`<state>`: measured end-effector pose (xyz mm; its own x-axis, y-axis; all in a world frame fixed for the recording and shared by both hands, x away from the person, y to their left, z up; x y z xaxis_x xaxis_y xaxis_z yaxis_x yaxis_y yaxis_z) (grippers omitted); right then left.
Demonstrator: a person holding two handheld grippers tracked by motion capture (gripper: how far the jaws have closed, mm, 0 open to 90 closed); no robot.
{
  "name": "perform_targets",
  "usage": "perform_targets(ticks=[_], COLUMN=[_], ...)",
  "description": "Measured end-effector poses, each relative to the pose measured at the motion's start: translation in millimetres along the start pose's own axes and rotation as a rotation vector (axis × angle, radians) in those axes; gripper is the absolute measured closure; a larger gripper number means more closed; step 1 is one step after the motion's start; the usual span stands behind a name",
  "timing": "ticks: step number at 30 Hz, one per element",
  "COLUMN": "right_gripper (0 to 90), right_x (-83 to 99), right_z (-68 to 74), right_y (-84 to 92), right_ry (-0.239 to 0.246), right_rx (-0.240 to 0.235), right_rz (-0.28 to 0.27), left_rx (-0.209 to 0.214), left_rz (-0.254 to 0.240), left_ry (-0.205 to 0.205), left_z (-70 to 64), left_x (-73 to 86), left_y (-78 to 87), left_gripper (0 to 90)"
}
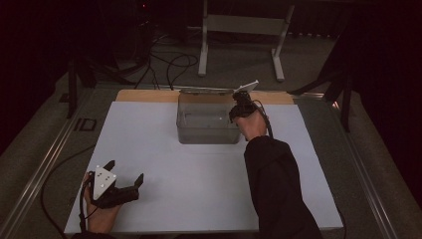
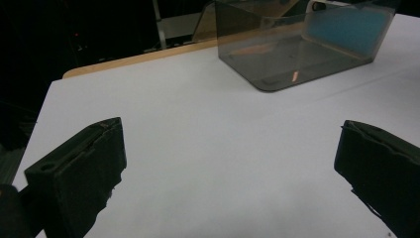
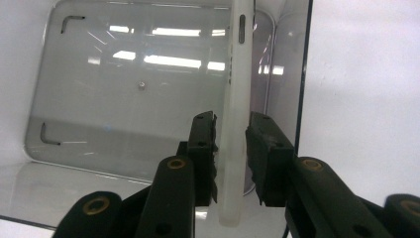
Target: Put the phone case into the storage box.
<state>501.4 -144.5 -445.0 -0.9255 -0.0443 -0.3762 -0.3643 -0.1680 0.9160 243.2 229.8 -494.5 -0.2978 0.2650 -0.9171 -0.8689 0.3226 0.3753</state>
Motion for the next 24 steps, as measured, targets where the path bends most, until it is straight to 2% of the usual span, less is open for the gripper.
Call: perform_targets(ticks=[5, 11, 14, 16, 19, 24], right_gripper=[74.8, 74.3, 74.0, 71.5, 67.0, 63.3], right_x=[0.6, 1.4, 1.1, 0.9, 1.2, 3.6], right_z=[-0.1, 1.2, -2.0, -4.4, -4.7, -3.0], right_y=[1.9, 9.0, 11.8, 16.4, 21.5, 29.4], right_ry=[0.010, 0.039, 0.032, 0.029, 0.055, 0.109], right_rx=[0.006, 0.037, 0.025, -0.009, -0.035, -0.041], right_rz=[-0.002, -0.033, -0.036, -0.048, -0.080, -0.120], left_rx=[-0.001, 0.001, 0.001, 0.001, 0.001, 0.002], left_rz=[0.000, 0.002, 0.002, 0.003, 0.003, 0.004], left_ry=[0.000, -0.001, -0.001, 0.001, 0.000, 0.001], left_z=[0.1, -0.3, -0.4, -0.3, -0.6, -1.0], left_x=[0.1, 0.2, 0.2, 0.3, 0.3, 0.3], left_y=[-0.1, -0.4, -0.5, -0.8, -1.0, -1.6], left_gripper=[0.5, 0.5, 0.5, 0.5, 0.5, 0.5])
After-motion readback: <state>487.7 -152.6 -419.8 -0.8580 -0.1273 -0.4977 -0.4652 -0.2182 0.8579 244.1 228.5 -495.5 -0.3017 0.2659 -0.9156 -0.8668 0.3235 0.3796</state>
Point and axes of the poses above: each handheld gripper's, and its own axes: y roughly backward along the jaws, x roughly out of its underside, z roughly to its left, the point moved 2 cm from there along -y, roughly forward along the jaws, and after that the axes turned 4 degrees about -y, right-handed, at the moved point
